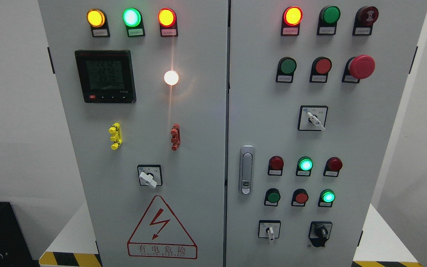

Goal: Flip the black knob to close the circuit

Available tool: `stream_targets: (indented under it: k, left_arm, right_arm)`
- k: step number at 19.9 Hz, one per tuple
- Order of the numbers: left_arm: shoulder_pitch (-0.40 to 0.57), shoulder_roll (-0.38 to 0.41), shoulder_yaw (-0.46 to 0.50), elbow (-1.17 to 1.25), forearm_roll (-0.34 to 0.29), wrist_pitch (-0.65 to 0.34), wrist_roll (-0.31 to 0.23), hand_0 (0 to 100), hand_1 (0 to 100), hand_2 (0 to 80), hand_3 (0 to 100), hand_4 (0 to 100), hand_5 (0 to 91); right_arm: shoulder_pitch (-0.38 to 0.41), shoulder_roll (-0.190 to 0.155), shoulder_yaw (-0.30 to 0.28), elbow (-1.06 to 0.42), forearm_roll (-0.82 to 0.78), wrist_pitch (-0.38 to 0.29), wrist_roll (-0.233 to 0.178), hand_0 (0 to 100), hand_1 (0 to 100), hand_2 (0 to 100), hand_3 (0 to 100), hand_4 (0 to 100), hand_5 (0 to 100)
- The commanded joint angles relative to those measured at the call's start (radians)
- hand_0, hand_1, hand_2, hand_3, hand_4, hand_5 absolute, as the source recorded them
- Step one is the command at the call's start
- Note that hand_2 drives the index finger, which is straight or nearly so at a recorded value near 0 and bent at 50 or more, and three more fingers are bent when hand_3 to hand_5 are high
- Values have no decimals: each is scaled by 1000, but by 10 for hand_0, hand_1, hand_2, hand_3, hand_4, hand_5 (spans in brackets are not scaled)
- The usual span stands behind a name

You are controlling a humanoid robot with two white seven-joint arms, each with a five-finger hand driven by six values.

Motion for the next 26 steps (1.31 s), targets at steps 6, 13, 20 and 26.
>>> stream_targets:
  k: [6,13,20,26]
  left_arm:
    - [0,0,0,0,0,-1,-1,120,556,0,0,0,0]
    - [0,0,-1,-1,0,-1,1,120,556,0,0,0,0]
    - [0,0,0,0,0,-1,-1,120,556,0,0,0,0]
    - [0,0,0,0,0,-1,1,120,556,0,0,0,0]
  right_arm:
    - [-7,8,-66,-356,262,32,0,0,0,918,1000,900,841]
    - [-62,11,-56,-432,363,123,28,0,0,962,1000,979,947]
    - [-142,16,-46,-450,399,176,43,0,0,988,1000,1000,989]
    - [-202,17,-43,-456,435,195,74,0,0,991,1000,1000,998]
